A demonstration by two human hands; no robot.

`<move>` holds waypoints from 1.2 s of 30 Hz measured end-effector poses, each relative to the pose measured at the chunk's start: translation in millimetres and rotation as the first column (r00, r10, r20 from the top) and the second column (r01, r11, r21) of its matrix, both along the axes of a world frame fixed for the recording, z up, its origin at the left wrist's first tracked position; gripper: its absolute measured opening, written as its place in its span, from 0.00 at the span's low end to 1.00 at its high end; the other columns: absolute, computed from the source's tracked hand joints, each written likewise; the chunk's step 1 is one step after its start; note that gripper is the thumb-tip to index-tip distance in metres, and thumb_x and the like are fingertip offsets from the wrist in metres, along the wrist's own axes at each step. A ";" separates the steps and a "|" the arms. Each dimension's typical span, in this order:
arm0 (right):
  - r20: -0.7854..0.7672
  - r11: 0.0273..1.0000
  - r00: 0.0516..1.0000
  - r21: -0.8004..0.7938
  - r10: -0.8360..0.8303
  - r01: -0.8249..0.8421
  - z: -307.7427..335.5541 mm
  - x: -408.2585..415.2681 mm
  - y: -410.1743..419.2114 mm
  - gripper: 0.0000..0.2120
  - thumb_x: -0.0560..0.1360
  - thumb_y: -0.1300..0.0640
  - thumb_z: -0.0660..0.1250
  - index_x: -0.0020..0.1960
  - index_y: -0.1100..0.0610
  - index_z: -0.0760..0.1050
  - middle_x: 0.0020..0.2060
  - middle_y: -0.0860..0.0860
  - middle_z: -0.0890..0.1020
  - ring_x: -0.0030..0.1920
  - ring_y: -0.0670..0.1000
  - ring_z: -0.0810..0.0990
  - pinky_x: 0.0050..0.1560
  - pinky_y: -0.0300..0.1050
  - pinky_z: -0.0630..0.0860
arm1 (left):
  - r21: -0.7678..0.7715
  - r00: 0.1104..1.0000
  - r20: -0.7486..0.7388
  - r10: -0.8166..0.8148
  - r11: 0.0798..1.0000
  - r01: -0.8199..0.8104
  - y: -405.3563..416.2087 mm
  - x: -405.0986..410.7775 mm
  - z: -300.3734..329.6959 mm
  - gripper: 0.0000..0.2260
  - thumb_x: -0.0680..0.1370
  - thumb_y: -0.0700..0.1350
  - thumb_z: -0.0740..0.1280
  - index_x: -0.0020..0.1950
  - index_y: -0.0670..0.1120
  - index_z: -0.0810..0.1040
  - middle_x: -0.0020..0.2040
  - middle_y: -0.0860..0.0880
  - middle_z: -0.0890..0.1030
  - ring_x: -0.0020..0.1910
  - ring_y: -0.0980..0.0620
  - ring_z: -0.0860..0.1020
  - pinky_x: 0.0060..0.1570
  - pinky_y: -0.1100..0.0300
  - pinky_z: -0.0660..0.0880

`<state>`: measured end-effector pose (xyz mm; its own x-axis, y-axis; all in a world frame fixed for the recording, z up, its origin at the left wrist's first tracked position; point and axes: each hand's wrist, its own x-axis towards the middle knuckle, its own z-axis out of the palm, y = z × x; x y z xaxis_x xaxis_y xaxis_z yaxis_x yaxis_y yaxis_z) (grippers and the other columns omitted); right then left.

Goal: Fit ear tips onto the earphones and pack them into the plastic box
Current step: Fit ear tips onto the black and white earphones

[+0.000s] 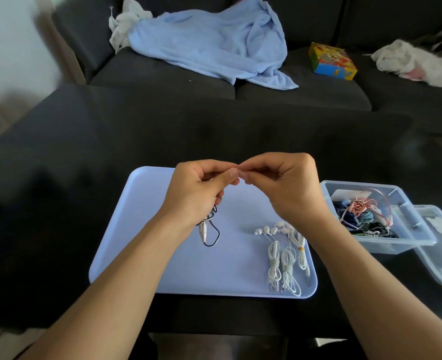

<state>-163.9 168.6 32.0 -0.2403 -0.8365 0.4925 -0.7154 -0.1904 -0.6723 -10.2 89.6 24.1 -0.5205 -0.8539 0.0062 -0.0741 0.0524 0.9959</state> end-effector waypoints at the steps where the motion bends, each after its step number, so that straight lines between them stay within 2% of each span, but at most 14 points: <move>1: 0.056 1.000 0.998 0.003 0.007 -0.007 0.3 -0.2 -0.2 0.05 0.75 0.63 0.74 0.50 0.57 0.85 0.40 0.46 0.85 0.42 0.44 0.85 0.44 0.33 0.80 | 0.022 1.000 -0.006 -0.015 1.000 0.015 -1.2 0.7 0.4 0.06 0.79 0.43 0.69 0.52 0.47 0.86 0.38 0.51 0.85 0.31 0.58 0.74 0.33 0.64 0.74; 6: 0.400 0.999 0.916 0.020 0.032 -0.044 3.2 1.3 -0.3 0.09 0.72 0.67 0.75 0.52 0.62 0.83 0.40 0.53 0.87 0.39 0.50 0.86 0.44 0.39 0.82 | 0.197 0.995 -0.072 -0.065 0.977 0.078 -2.5 2.0 3.6 0.07 0.80 0.41 0.68 0.51 0.47 0.86 0.37 0.51 0.83 0.32 0.58 0.72 0.31 0.65 0.72; 11: 0.517 0.998 0.855 0.035 0.024 -0.049 0.0 5.6 -2.1 0.09 0.72 0.66 0.75 0.52 0.62 0.83 0.40 0.53 0.87 0.40 0.52 0.86 0.44 0.39 0.82 | 0.331 0.988 -0.136 -0.077 0.936 0.119 -3.6 2.9 6.5 0.08 0.81 0.40 0.66 0.51 0.43 0.85 0.36 0.50 0.81 0.30 0.58 0.70 0.29 0.66 0.70; 16: 0.629 0.997 0.777 0.068 -0.011 -0.041 -1.5 10.5 -1.3 0.08 0.73 0.64 0.73 0.52 0.61 0.83 0.41 0.51 0.87 0.42 0.52 0.86 0.44 0.39 0.81 | 0.279 0.988 -0.134 -0.077 0.954 0.112 -3.6 2.7 4.5 0.07 0.80 0.41 0.67 0.50 0.44 0.86 0.36 0.50 0.82 0.30 0.58 0.71 0.29 0.66 0.70; 19: 0.788 0.992 0.614 0.111 -0.053 -0.058 -0.1 13.3 -1.3 0.10 0.72 0.64 0.73 0.52 0.63 0.82 0.42 0.55 0.87 0.43 0.54 0.87 0.45 0.41 0.82 | 0.220 0.987 -0.146 -0.073 0.970 0.105 -2.1 1.8 2.8 0.07 0.80 0.41 0.67 0.52 0.44 0.86 0.37 0.49 0.82 0.31 0.58 0.71 0.30 0.66 0.71; 22: 0.959 0.977 0.275 0.121 -0.070 -0.173 1.3 15.8 -0.2 0.11 0.68 0.65 0.72 0.51 0.64 0.81 0.42 0.58 0.86 0.43 0.53 0.86 0.44 0.40 0.81 | 0.081 0.987 -0.134 -0.092 0.991 0.104 -0.2 2.4 0.9 0.07 0.80 0.41 0.68 0.53 0.47 0.86 0.38 0.48 0.83 0.31 0.56 0.71 0.31 0.64 0.71; 23: 0.974 0.974 0.213 0.118 -0.076 -0.193 1.7 15.8 -0.1 0.12 0.68 0.65 0.72 0.51 0.64 0.81 0.42 0.58 0.85 0.43 0.52 0.85 0.43 0.39 0.81 | 0.031 0.988 -0.117 -0.097 0.994 0.101 -0.3 2.9 0.8 0.07 0.80 0.40 0.68 0.53 0.47 0.86 0.38 0.48 0.84 0.31 0.56 0.71 0.31 0.64 0.72; 26: 0.985 0.972 0.156 0.108 -0.076 -0.208 0.4 14.9 0.0 0.09 0.70 0.66 0.71 0.50 0.64 0.82 0.42 0.58 0.85 0.42 0.51 0.86 0.42 0.39 0.81 | -0.105 0.994 -0.061 -0.086 0.991 0.079 -1.6 4.5 0.9 0.07 0.80 0.41 0.69 0.54 0.49 0.85 0.38 0.49 0.84 0.30 0.54 0.72 0.31 0.63 0.73; 28: 0.979 0.975 0.189 0.110 -0.072 -0.195 -0.1 16.8 -0.4 0.07 0.73 0.68 0.70 0.50 0.65 0.82 0.42 0.58 0.86 0.42 0.52 0.86 0.43 0.39 0.82 | -0.196 0.997 -0.020 -0.072 0.978 0.067 -2.0 5.7 1.4 0.07 0.79 0.42 0.69 0.53 0.51 0.85 0.38 0.51 0.85 0.29 0.54 0.73 0.31 0.62 0.75; 29: 0.957 0.980 0.283 0.111 -0.060 -0.166 -0.4 17.4 -0.2 0.06 0.74 0.68 0.70 0.50 0.64 0.82 0.41 0.57 0.86 0.42 0.53 0.86 0.43 0.39 0.82 | -0.213 0.998 -0.007 -0.062 0.975 0.059 -2.2 6.0 1.4 0.07 0.79 0.42 0.69 0.53 0.51 0.85 0.38 0.51 0.85 0.29 0.54 0.74 0.31 0.62 0.75; 30: 0.897 0.987 0.440 0.106 -0.043 -0.120 -0.8 17.4 0.2 0.06 0.74 0.67 0.71 0.49 0.63 0.83 0.41 0.56 0.86 0.42 0.53 0.86 0.44 0.40 0.82 | -0.201 0.999 -0.002 -0.053 0.978 0.052 -2.5 6.1 1.2 0.06 0.79 0.42 0.69 0.52 0.50 0.85 0.38 0.51 0.85 0.29 0.54 0.74 0.31 0.62 0.75; 32: 0.612 0.998 0.791 0.051 -0.008 -0.030 -0.9 13.8 0.5 0.05 0.73 0.66 0.73 0.48 0.61 0.84 0.39 0.52 0.87 0.41 0.51 0.86 0.44 0.39 0.82 | -0.067 0.998 -0.020 -0.059 0.996 0.058 -3.5 5.5 1.8 0.06 0.79 0.43 0.69 0.51 0.48 0.86 0.37 0.50 0.85 0.30 0.55 0.73 0.31 0.64 0.73; 33: 0.430 1.000 0.903 0.019 0.005 -0.014 -2.1 10.2 0.7 0.05 0.73 0.65 0.73 0.49 0.59 0.85 0.39 0.49 0.87 0.40 0.49 0.86 0.43 0.37 0.81 | 0.040 0.997 -0.038 -0.070 0.997 0.072 -4.1 5.5 2.8 0.06 0.79 0.42 0.69 0.50 0.47 0.86 0.37 0.50 0.84 0.30 0.56 0.72 0.30 0.65 0.72; 36: -0.012 0.998 0.999 -0.029 0.052 -0.053 -7.6 0.6 2.1 0.06 0.74 0.64 0.74 0.51 0.59 0.86 0.41 0.45 0.85 0.42 0.43 0.84 0.44 0.32 0.79 | 0.289 0.991 -0.029 -0.129 0.948 0.132 -8.6 7.4 6.8 0.06 0.79 0.40 0.69 0.48 0.42 0.85 0.35 0.49 0.83 0.29 0.57 0.70 0.27 0.67 0.70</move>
